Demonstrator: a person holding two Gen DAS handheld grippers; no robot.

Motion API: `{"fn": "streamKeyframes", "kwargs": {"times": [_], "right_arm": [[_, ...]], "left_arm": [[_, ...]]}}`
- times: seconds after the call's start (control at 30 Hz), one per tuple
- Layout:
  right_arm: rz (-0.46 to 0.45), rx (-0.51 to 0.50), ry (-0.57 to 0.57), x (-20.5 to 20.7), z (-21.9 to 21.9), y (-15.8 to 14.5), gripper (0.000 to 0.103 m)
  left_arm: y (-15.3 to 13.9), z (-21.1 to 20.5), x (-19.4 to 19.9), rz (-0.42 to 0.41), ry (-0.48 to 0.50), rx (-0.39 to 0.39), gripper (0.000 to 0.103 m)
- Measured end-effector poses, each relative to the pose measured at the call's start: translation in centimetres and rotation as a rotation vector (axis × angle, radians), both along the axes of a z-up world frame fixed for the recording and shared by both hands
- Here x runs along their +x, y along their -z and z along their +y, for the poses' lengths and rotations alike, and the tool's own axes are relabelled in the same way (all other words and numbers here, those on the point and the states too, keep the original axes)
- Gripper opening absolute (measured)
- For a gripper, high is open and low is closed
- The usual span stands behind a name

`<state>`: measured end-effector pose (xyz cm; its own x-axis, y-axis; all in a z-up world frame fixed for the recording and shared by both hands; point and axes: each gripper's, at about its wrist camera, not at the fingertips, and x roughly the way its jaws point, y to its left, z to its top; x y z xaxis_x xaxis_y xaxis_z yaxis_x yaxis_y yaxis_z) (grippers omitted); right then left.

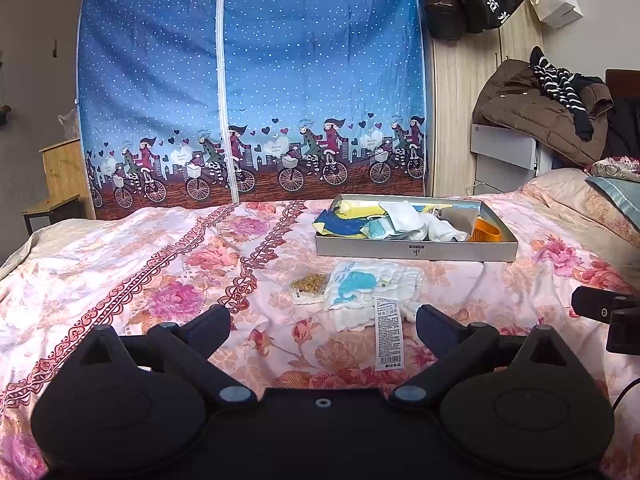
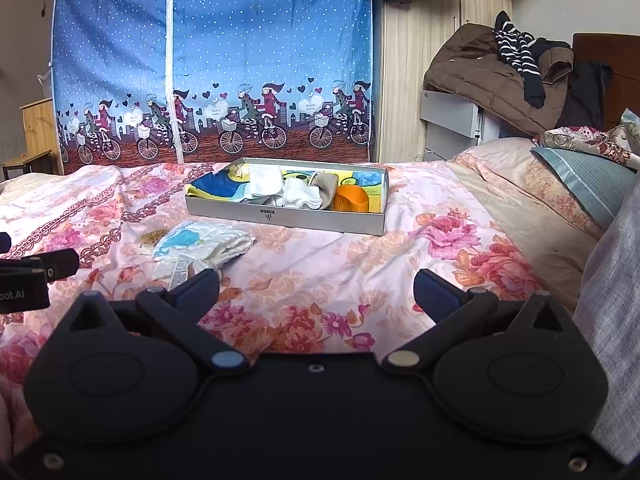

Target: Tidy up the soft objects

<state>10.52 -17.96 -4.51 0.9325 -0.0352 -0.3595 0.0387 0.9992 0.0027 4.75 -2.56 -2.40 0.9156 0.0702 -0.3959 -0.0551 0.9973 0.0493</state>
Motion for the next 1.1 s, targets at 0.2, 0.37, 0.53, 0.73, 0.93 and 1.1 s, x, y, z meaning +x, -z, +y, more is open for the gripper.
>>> {"fn": "streamKeyframes", "kwargs": {"times": [0.2,0.37,0.53,0.73,0.93,1.1], "right_arm": [[0.005,-0.001,-0.002,-0.07,-0.12,0.13,0.103],[0.007,-0.002,-0.002,-0.1,-0.14,0.14,0.103],[0.008,-0.002,-0.002,-0.17,-0.16,0.17,0.103],[0.01,-0.003,-0.002,-0.23,-0.22,0.21,0.103],[0.013,-0.002,-0.002,-0.35,-0.26,0.28,0.103],[0.021,-0.001,-0.004,-0.27,-0.18,0.31,0.103]], "left_arm": [[0.0,-0.04,0.01,0.001,-0.001,-0.001,0.099],[0.05,-0.1,0.03,0.002,0.001,0.0,0.099],[0.28,-0.25,0.04,0.004,0.007,0.001,0.099],[0.27,-0.27,0.04,0.004,0.006,0.0,0.1],[0.22,-0.26,0.07,0.005,0.006,0.001,0.1],[0.35,-0.32,0.06,0.008,0.006,0.0,0.1]]}}
